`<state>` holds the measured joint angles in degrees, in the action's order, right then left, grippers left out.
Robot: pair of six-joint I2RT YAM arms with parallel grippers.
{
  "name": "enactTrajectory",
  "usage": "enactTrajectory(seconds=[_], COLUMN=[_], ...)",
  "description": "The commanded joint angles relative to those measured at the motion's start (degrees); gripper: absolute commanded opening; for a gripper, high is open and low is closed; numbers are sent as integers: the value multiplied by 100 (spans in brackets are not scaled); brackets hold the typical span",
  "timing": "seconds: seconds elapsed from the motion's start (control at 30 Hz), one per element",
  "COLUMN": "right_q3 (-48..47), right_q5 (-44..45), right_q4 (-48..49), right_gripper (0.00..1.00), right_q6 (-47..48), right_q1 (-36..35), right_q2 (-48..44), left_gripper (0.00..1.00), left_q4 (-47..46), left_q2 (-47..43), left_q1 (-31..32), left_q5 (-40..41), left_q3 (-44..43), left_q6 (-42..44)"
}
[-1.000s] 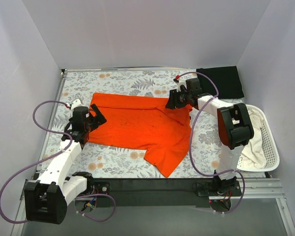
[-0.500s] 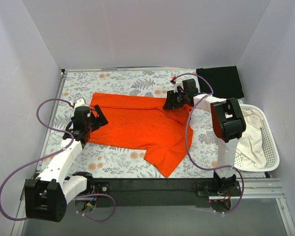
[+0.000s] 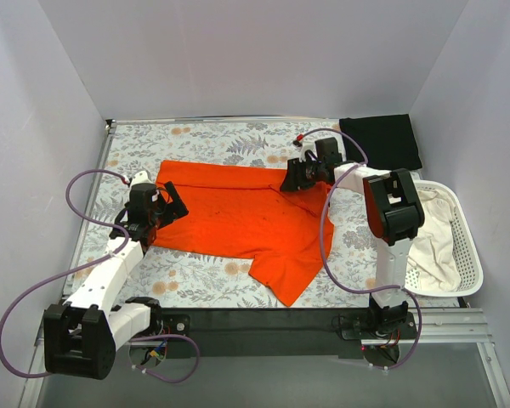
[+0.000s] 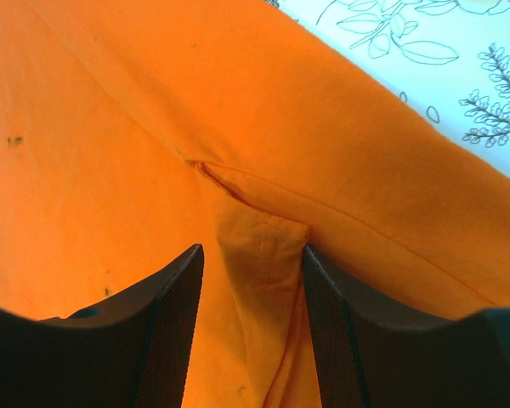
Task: Fold and stack the t-shirts
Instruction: Fold the tshirt
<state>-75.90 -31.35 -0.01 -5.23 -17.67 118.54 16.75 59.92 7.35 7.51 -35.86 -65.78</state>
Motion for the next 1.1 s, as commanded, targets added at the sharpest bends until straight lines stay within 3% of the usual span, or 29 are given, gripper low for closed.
enactTrajectory(seconds=[0.0, 0.73, 0.93, 1.07], right_q3=[101, 585, 506, 453], right_q5=[-266, -671, 189, 639], right_q4=[98, -288, -649, -632], right_gripper=[48, 47, 46, 45], right_q6=[181, 479, 410, -47], right_q1=[-43, -711, -589, -132], right_q2=[-305, -762, -1165, -1456], left_gripper=[87, 87, 87, 87], left_q4=[-40, -41, -41, -41], left_q2=[-7, 99, 116, 116], left_q1=[12, 12, 12, 12], left_q5=[-65, -232, -250, -259], left_q3=[-202, -194, -202, -202], left_q6=[83, 83, 74, 65])
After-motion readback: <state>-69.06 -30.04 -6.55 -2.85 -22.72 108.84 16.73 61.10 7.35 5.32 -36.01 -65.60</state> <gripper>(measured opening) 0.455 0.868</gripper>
